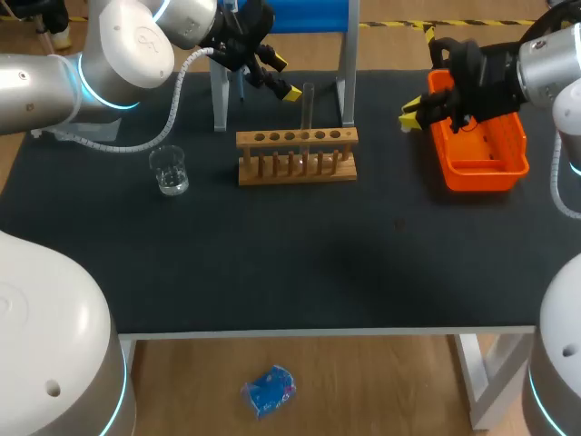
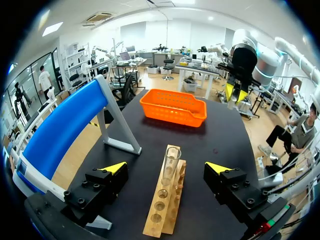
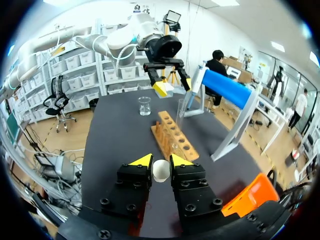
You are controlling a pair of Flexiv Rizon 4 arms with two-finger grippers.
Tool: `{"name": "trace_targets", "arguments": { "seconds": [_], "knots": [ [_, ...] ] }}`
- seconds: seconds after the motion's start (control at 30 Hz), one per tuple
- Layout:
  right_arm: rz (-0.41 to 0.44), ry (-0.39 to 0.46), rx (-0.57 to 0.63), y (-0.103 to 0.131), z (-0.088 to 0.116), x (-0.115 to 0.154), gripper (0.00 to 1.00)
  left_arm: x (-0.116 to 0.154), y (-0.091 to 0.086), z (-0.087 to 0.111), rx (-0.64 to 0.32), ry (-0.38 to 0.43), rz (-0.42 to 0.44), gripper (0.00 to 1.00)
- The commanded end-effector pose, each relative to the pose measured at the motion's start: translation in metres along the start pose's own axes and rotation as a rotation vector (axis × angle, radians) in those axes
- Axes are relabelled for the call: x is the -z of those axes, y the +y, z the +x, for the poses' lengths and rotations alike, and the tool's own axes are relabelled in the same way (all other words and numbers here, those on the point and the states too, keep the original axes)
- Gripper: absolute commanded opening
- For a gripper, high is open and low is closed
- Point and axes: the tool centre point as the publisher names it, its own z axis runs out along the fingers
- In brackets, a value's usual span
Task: Invert the test tube, pick up the pipette, mount the tip to pipette, aspirate from beaker and dispense into the tube, eject the tip, return the pipette, and cap with the stopper.
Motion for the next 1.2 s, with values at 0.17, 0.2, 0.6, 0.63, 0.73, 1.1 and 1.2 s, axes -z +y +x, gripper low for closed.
{"name": "trace_targets", "arguments": {
  "seconds": [0.17,0.2,0.6,0.63,0.73,1.1,1.2],
  "knots": [
    [-0.014,0.055,0.166,0.029,-0.036,-0.020,0.00,0.001,-0.001,0.000,0.002,0.004,-0.006,1.00],
    [-0.014,0.064,0.180,0.032,-0.038,-0.022,0.00,0.001,-0.001,0.000,0.002,0.004,-0.006,1.00],
    [-0.013,0.135,0.259,0.071,-0.060,-0.062,0.00,0.001,-0.001,0.000,0.002,0.004,-0.006,1.00],
    [-0.013,0.143,0.266,0.075,-0.061,-0.066,0.00,0.001,-0.001,0.000,0.002,0.004,-0.006,1.00],
    [-0.014,0.156,0.282,0.086,-0.062,-0.079,0.00,0.001,-0.001,0.000,0.002,0.004,-0.006,1.00],
    [-0.025,0.185,0.322,0.107,-0.060,-0.101,0.00,0.001,-0.001,0.000,0.002,0.004,-0.006,1.00],
    [-0.025,0.185,0.322,0.107,-0.060,-0.101,0.00,0.001,-0.001,0.000,0.002,0.004,-0.006,1.00]
  ]
}}
